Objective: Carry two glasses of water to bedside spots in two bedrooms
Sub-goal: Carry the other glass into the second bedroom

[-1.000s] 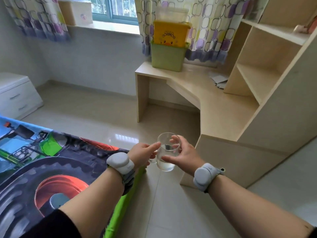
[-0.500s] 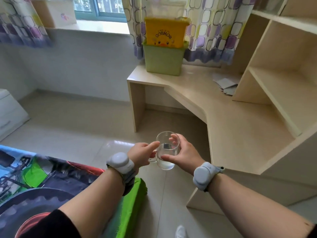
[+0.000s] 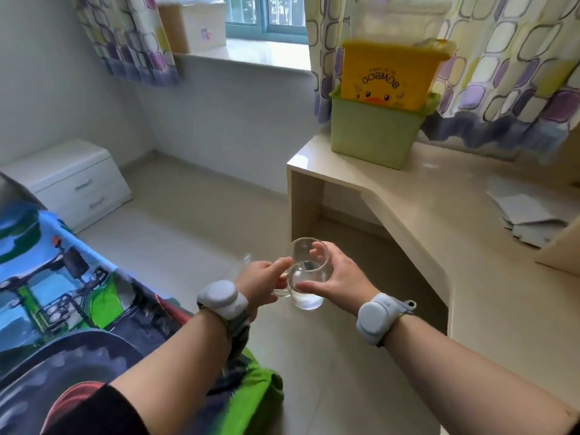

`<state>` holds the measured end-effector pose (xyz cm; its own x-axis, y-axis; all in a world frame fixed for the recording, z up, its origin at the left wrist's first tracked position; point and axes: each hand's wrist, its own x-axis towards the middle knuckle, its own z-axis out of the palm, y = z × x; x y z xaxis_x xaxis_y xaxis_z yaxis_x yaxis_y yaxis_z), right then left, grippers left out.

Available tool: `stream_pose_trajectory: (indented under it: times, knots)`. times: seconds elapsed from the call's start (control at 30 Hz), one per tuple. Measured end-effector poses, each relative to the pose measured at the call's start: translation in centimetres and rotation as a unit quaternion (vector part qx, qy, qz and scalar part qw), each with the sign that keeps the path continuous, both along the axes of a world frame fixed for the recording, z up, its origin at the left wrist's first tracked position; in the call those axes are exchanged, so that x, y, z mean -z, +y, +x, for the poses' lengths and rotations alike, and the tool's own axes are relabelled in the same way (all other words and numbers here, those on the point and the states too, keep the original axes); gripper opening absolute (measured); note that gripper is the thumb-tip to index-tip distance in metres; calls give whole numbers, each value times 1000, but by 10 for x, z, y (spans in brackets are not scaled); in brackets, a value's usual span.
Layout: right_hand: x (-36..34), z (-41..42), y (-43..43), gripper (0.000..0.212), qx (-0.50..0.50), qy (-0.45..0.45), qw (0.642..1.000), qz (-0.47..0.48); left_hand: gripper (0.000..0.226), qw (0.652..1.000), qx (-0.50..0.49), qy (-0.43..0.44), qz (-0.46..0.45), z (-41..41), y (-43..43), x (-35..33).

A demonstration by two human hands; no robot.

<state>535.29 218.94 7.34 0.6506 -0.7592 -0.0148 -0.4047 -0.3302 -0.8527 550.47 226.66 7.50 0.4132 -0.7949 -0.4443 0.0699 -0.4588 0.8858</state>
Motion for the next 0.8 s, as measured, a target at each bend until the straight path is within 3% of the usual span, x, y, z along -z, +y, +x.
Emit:
stream_pose_trajectory:
  times: [0.23, 0.8]
  knots:
    - [6, 64, -72, 77, -19, -15, 1000, 14, 30, 1000, -17, -10, -10, 63, -68, 7]
    - [5, 203, -258, 82, -115, -16, 993, 9, 51, 995, -84, -53, -23, 186, -221, -1]
